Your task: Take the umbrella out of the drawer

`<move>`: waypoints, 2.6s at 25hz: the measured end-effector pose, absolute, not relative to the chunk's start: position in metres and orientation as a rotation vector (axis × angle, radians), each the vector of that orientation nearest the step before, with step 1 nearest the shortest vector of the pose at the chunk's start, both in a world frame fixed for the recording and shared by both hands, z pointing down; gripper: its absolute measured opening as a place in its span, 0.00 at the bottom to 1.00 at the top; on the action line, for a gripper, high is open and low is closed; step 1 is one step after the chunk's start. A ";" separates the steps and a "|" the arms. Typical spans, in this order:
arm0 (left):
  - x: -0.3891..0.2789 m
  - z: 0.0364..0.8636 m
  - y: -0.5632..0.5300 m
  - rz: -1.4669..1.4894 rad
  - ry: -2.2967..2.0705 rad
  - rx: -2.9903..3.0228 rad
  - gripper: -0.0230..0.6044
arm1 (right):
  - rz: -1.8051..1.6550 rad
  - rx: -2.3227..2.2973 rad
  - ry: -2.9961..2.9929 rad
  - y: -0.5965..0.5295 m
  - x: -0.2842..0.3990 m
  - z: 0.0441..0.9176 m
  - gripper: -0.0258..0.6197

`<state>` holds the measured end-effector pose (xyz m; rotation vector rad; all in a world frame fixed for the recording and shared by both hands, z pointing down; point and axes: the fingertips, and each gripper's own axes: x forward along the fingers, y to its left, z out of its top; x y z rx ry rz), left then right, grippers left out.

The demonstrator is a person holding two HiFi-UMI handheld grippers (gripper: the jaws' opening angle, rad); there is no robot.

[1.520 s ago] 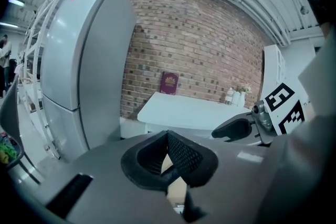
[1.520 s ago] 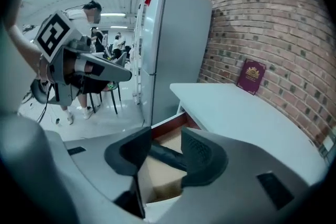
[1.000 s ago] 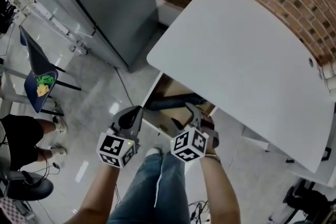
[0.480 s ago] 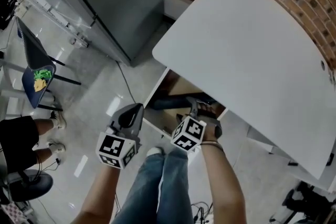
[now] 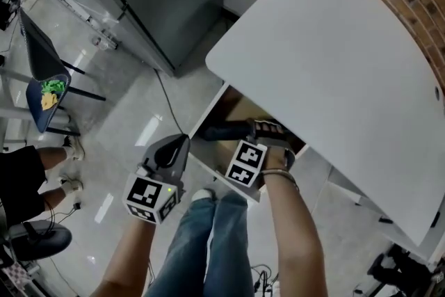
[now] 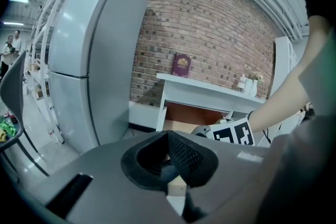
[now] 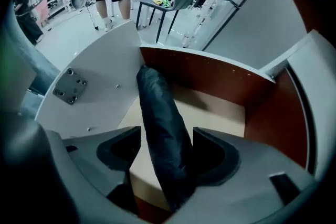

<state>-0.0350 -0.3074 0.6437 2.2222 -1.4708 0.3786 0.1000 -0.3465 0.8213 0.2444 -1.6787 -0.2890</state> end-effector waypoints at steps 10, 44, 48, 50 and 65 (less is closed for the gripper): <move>-0.061 0.664 -0.305 0.361 -1.523 2.130 0.03 | -0.336 0.154 -1.586 -0.355 0.100 0.855 0.50; -0.065 0.656 -0.286 0.411 -1.474 2.188 0.03 | -0.475 0.095 -1.615 -0.348 0.093 0.846 0.44; -0.062 0.647 -0.287 0.398 -1.474 2.218 0.03 | -0.485 0.109 -1.648 -0.346 0.091 0.833 0.44; -0.062 0.645 -0.285 0.404 -1.465 2.219 0.03 | -0.479 0.120 -1.655 -0.345 0.090 0.829 0.44; -0.069 0.626 -0.256 0.433 -1.423 2.227 0.03 | -0.363 0.223 -1.739 -0.322 0.059 0.785 0.44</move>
